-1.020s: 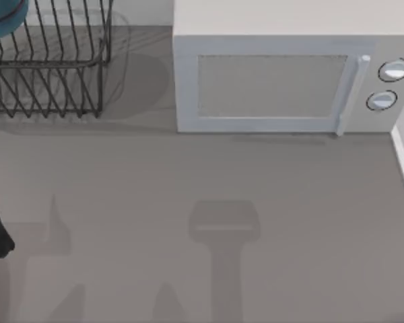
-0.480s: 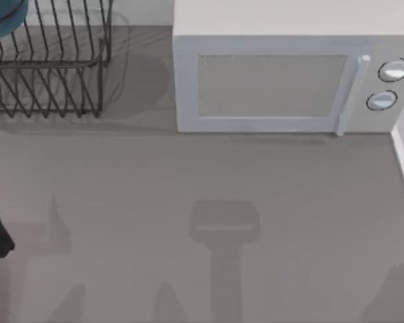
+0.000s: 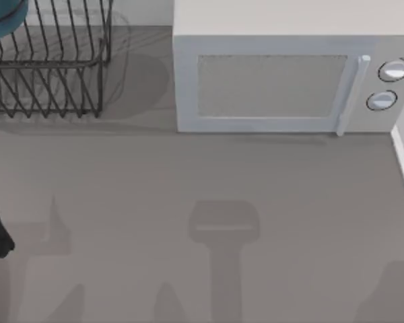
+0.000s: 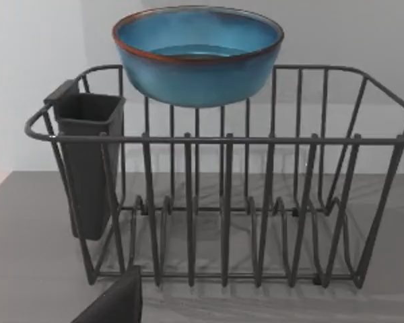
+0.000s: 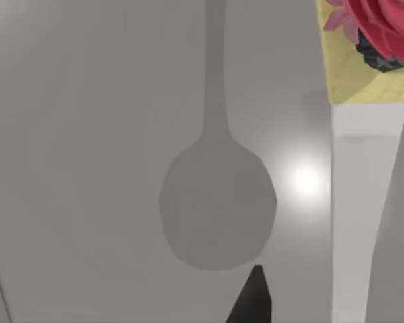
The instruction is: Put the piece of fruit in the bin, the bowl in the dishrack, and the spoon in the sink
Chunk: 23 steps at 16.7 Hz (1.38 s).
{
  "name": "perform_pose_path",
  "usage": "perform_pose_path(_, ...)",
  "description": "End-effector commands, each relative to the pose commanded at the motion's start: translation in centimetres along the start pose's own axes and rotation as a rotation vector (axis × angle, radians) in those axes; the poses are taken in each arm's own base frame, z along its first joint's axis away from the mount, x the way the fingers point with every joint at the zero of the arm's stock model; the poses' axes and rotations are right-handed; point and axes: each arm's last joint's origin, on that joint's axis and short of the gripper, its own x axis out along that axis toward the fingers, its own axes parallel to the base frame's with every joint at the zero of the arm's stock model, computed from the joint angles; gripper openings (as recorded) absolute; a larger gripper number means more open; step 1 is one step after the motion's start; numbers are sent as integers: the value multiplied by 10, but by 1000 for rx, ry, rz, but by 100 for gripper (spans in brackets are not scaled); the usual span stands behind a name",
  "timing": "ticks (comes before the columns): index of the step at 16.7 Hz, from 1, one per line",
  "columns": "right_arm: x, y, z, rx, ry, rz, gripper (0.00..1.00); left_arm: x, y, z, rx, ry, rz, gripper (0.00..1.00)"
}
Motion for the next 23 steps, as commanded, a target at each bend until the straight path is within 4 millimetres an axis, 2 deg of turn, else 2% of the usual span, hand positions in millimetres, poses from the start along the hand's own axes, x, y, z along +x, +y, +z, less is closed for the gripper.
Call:
perform_pose_path(2,-4,-16,-3,-8,-8,19,0,0,0,0,0,0,0,100)
perform_pose_path(5,-12,-55,-7,-25,-16,45,0,0,0,0,0,0,0,100)
perform_pose_path(10,-24,-150,-4,-41,-11,47,0,0,0,0,0,0,0,100)
perform_pose_path(13,-21,-203,11,-39,-7,35,0,0,0,0,0,0,0,100)
perform_pose_path(15,-15,-231,25,-33,-3,23,0,0,0,0,0,0,0,100)
perform_pose_path(19,-1,-268,55,-13,4,-13,0,0,0,0,0,0,0,100)
perform_pose_path(23,8,-282,74,3,7,-31,0,0,0,0,0,0,0,100)
